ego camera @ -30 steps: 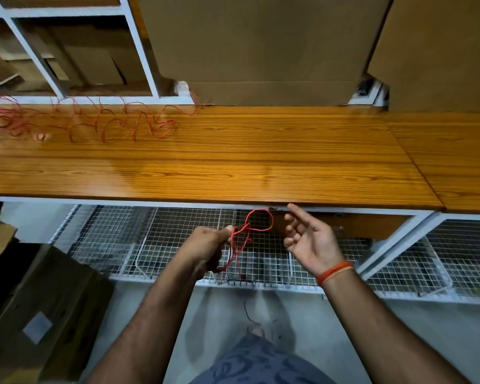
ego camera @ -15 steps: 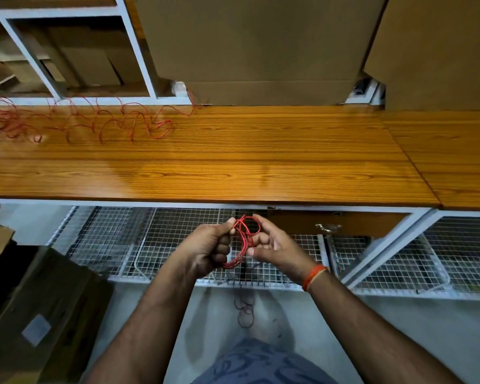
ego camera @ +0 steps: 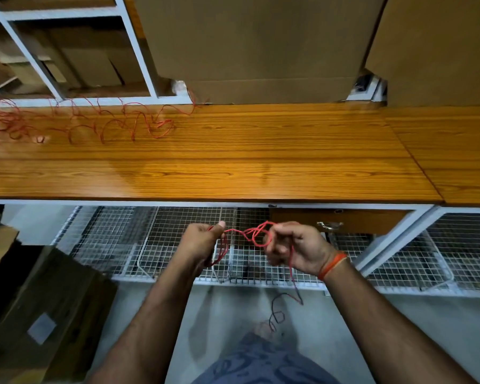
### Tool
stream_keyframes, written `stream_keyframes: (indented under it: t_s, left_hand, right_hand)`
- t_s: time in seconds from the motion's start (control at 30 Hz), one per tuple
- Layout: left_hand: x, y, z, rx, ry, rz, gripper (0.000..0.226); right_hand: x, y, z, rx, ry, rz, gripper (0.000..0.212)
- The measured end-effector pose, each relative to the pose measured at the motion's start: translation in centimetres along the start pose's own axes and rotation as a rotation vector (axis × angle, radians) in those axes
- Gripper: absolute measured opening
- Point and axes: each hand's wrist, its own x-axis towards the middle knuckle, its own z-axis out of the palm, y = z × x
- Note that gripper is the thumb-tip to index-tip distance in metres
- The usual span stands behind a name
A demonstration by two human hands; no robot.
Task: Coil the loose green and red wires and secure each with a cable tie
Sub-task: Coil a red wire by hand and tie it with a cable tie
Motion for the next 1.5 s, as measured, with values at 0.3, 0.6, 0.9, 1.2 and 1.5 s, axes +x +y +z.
stream_keyframes:
  t_s: [0.3, 0.6, 0.9, 1.2, 1.5]
  left_hand:
    - [0.2, 0.1, -0.8, -0.077, 0.081, -0.031, 0.036]
    - [1.2, -0.2, -0.8, -0.104, 0.187, -0.049, 0.035]
    - [2.2, 0.0, -2.1, -0.157, 0.32, -0.072, 0.034]
    - [2.5, -0.5, -1.7, -0.262, 0.192, -0.038, 0.03]
    - [1.8, -0.1, 1.0, -0.402, -0.111, -0.027, 0.032]
  right_hand:
    - [0.8, 1.4, -2.6, -0.058, 0.675, -0.341, 0.035]
    - [0.4, 1.4, -1.9, -0.223, 0.76, -0.354, 0.033]
    - [0.8, 1.0, -3.0, -0.25, 0.825, -0.372, 0.032]
    - [0.5, 0.9, -3.5, -0.4, 0.577, -0.178, 0.027]
    - [2.1, 1.8, -2.7, -0.515, 0.565, 0.116, 0.035]
